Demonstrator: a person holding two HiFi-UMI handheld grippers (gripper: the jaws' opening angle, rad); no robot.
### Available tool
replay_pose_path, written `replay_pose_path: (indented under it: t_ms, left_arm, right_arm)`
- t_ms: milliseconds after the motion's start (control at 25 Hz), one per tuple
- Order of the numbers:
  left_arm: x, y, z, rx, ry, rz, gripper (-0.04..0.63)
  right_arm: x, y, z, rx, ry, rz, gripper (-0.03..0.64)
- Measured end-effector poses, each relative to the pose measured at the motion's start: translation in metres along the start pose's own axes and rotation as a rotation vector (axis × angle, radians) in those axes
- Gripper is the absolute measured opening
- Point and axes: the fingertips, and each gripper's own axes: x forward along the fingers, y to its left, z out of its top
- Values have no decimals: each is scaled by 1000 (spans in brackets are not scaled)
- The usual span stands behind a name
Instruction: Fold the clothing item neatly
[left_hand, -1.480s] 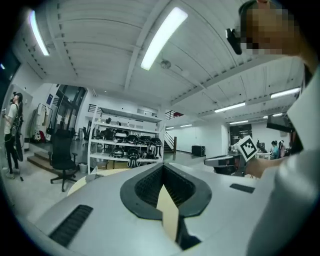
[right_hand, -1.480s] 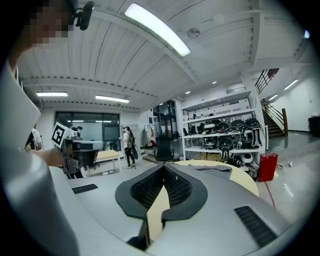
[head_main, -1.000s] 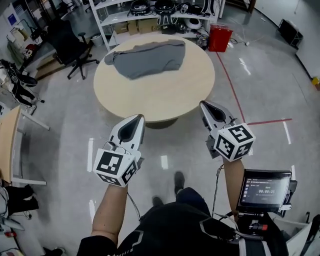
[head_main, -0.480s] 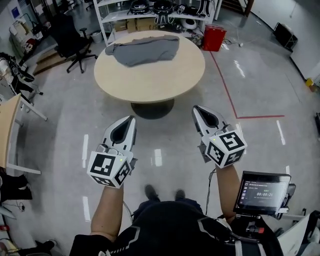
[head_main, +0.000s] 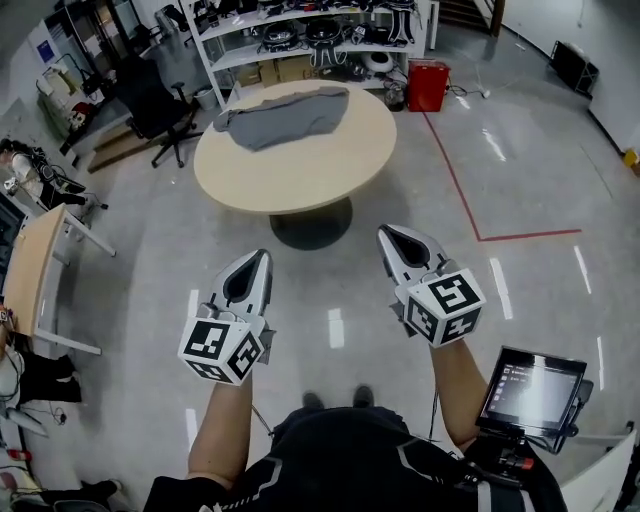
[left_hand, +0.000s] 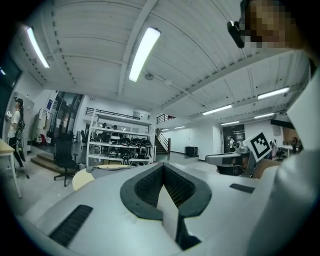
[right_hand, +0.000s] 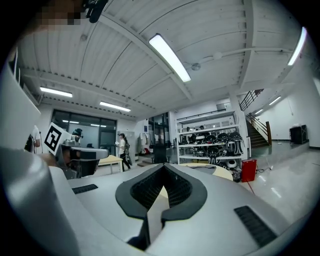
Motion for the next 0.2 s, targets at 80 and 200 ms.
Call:
replay_pose_path:
  t_ms: [80,200]
  left_arm:
    - [-7,-5,6,11,-5,16,0]
    - [-16,-10,23,9,-19,30,0]
  right_arm:
    - [-13,-1,2,25,-6,-13,8]
    - [-29,5,13,64,-27,-27,8]
